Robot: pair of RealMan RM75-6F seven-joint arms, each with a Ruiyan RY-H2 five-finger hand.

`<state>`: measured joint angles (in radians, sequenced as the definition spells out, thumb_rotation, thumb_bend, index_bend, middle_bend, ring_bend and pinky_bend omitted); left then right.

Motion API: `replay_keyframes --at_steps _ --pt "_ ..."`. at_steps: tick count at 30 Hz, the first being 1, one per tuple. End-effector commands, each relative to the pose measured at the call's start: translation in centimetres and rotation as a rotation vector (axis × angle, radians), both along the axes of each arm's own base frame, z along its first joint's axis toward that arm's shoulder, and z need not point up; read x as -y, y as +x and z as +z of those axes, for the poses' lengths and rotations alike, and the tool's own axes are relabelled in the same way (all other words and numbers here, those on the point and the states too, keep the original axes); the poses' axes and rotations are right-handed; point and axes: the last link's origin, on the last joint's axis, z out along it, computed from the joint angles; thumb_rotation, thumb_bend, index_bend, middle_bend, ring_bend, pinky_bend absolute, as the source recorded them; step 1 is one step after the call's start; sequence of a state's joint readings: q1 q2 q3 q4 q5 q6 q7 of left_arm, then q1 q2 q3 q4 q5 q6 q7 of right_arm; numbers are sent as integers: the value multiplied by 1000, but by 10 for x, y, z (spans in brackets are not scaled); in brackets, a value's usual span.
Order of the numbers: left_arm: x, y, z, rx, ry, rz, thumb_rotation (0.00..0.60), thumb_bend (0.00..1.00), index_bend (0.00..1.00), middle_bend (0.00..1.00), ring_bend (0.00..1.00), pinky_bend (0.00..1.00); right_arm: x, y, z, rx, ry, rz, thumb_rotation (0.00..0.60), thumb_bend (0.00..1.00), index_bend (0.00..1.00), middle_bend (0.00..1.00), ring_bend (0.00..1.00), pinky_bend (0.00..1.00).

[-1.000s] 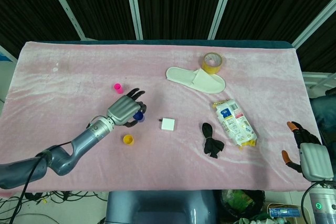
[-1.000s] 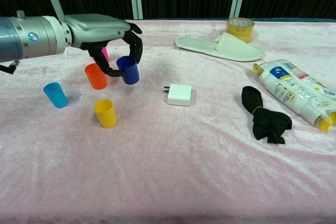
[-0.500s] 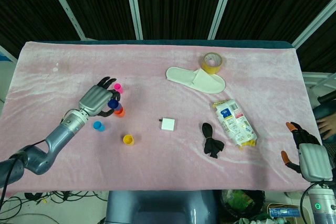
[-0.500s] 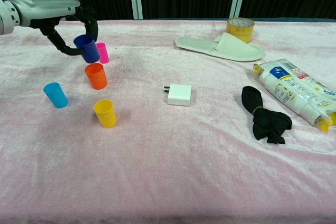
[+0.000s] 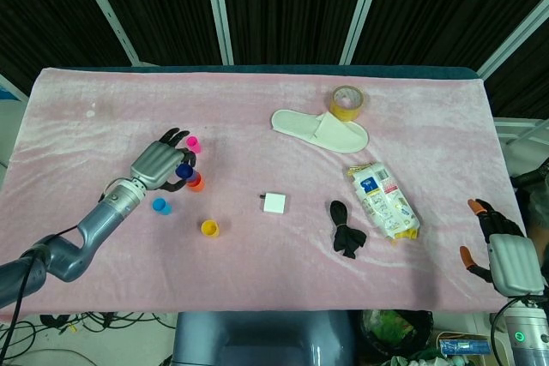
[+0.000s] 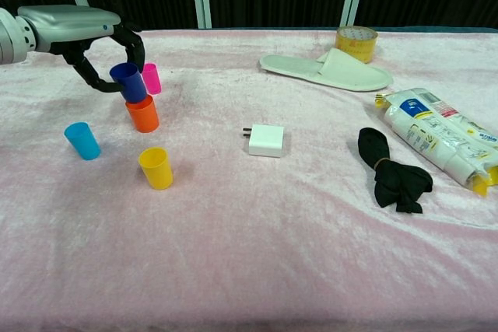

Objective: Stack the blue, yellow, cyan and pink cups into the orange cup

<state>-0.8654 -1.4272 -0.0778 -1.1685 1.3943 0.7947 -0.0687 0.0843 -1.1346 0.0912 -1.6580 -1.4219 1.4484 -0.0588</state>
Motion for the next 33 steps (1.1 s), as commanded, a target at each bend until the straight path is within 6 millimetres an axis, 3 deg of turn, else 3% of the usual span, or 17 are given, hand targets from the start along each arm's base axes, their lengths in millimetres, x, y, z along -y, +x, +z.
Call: replay_keyframes --at_steps 1,8,13,18,26,33 --pt "-1 0 -5 -25 -16 -7 600 346 425 427 5 0 0 0 0 0 0 -1 600 292 144 100 172 237" --pt "1 2 -13 -37 -38 -16 600 307 374 408 3 0 0 0 1 1 -3 -4 600 292 145 100 172 237" --pt "3 -1 -16 -54 -54 -7 600 218 253 297 0 0 0 0 1 2 -3 -4 600 293 144 99 172 237" --pt "11 -2 -3 -21 -47 -3 600 195 174 223 0 0 -1 0 1 2 -1 -4 600 293 145 100 171 237" --pt "51 -12 34 49 2 -51 600 195 173 239 0 0 -1 0 0 -3 3 -7 600 293 145 100 171 237" --pt "87 -19 40 79 -69 -82 600 195 174 243 0 0 -2 1 0 -8 2 -3 600 293 145 99 171 237"
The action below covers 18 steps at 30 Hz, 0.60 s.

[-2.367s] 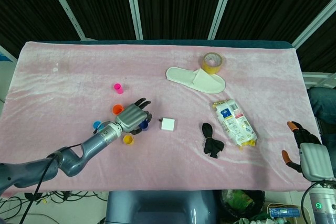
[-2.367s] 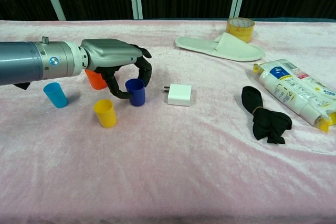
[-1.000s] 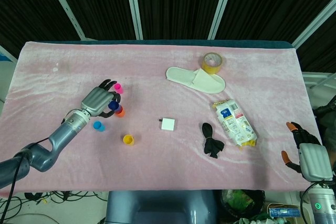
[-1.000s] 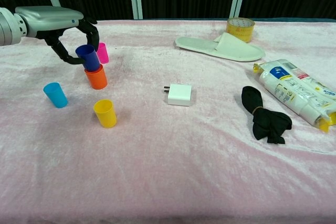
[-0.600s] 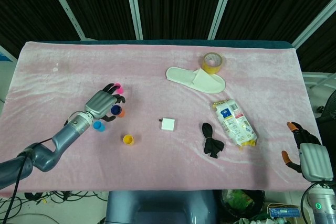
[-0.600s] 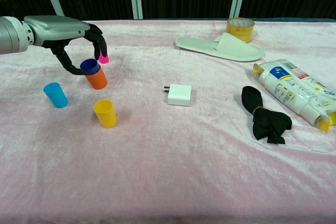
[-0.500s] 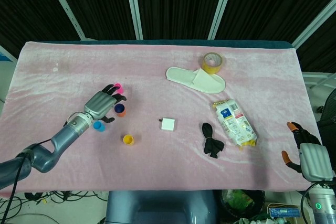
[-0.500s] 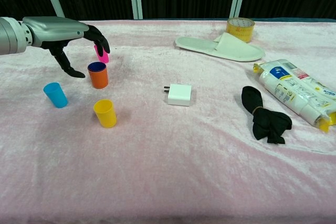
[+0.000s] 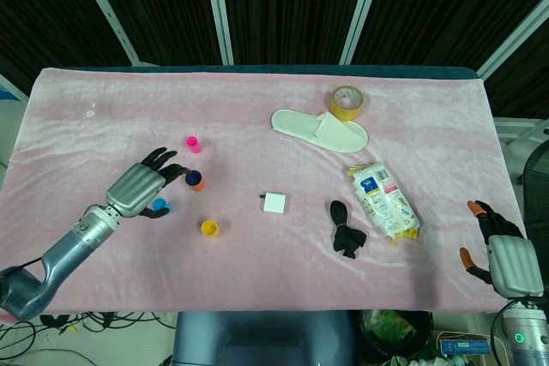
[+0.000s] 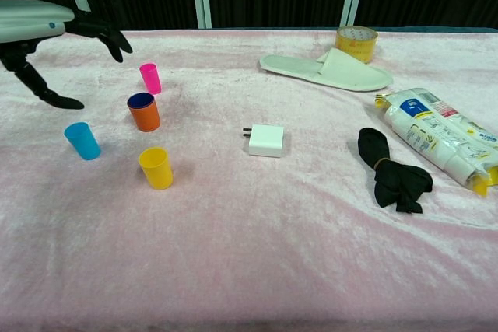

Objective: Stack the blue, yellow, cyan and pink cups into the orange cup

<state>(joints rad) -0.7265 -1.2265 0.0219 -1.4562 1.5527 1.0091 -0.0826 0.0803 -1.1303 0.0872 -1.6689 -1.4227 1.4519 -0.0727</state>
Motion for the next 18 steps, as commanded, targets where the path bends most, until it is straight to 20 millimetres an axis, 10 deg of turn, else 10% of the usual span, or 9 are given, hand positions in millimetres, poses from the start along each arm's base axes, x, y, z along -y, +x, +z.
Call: replay_keyframes --at_steps 1,18 --pt "18 -3 0 26 -49 -7 600 195 175 243 0 0 0 0 0 0 -1 -1 600 293 145 99 171 237" --pt "37 11 -47 -38 -168 -100 600 195 189 245 0 0 1 -1 1 8 -3 -5 600 293 145 100 171 237"
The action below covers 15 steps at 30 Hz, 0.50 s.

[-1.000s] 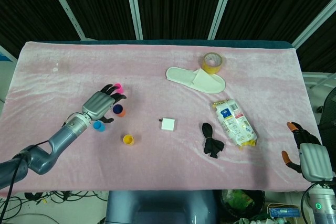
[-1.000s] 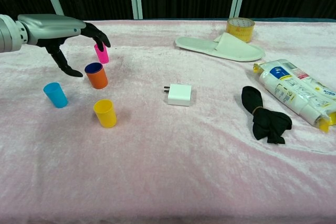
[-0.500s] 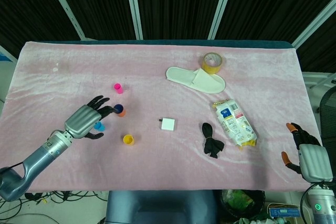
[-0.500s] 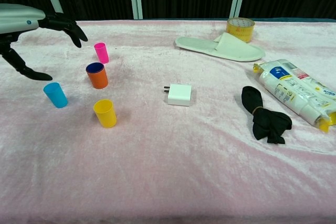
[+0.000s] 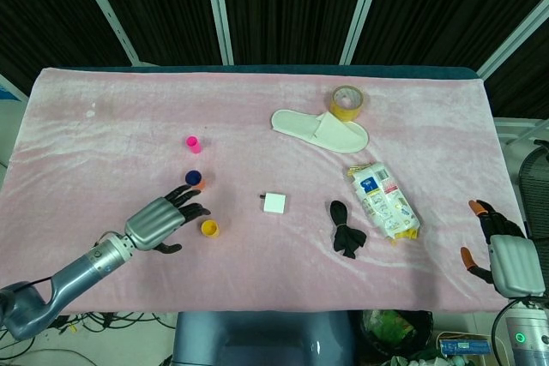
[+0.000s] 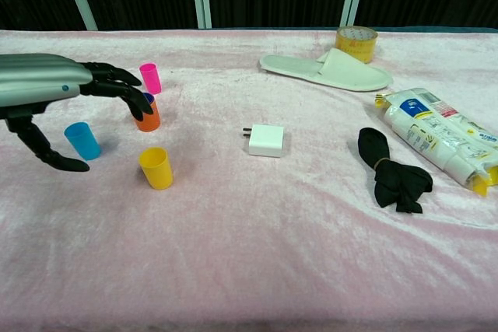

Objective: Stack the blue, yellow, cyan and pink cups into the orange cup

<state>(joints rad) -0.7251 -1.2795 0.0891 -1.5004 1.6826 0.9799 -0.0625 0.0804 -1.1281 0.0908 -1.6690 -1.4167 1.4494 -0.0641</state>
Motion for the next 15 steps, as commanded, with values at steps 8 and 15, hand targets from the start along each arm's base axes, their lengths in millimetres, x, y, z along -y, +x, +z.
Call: replay_keyframes --at_steps 8,15 --pt "-16 16 -36 -14 -12 -36 600 195 211 269 0 0 1 -1 1 7 -1 -4 600 292 145 99 172 237" --pt "-26 16 -52 -44 -19 -16 600 270 264 330 0 0 1 -1 1 9 2 -7 600 292 145 100 171 237"
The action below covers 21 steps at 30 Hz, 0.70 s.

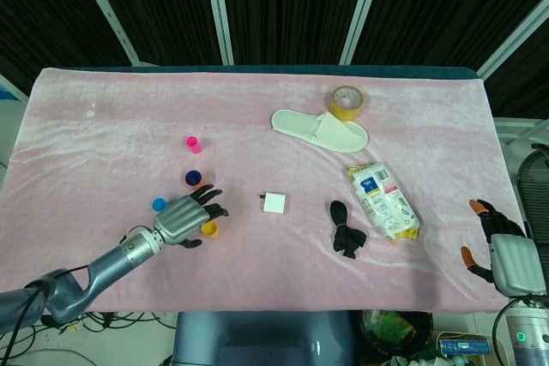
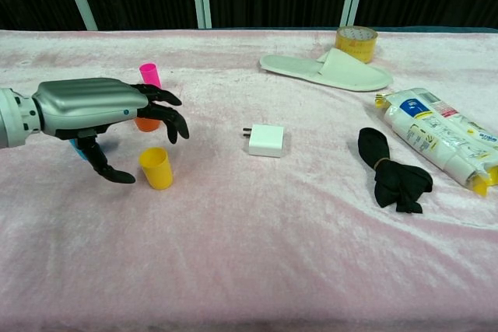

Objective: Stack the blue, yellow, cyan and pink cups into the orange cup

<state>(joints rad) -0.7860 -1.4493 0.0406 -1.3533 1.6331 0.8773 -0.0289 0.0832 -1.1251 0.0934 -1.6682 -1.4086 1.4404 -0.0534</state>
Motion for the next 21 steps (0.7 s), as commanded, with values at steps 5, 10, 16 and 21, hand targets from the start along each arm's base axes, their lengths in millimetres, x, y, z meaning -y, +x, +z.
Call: replay_keyframes --at_steps 5,10,16,21 --pt "-6 -1 -9 -16 -2 10 600 307 305 368 0 0 1 0 0 1 -1 -2 600 293 145 100 172 237" --pt "-7 0 -12 -5 0 5 600 351 363 420 0 0 1 0 0 2 -2 -1 600 293 145 100 171 237" --pt "-6 1 -16 -2 -3 -6 600 368 417 460 2 0 0 0 0 1 -2 0 600 293 145 100 171 237" --pt "-5 1 -15 2 -3 -6 600 394 462 510 17 0 0 0 1 1 -5 -1 600 295 145 99 172 237"
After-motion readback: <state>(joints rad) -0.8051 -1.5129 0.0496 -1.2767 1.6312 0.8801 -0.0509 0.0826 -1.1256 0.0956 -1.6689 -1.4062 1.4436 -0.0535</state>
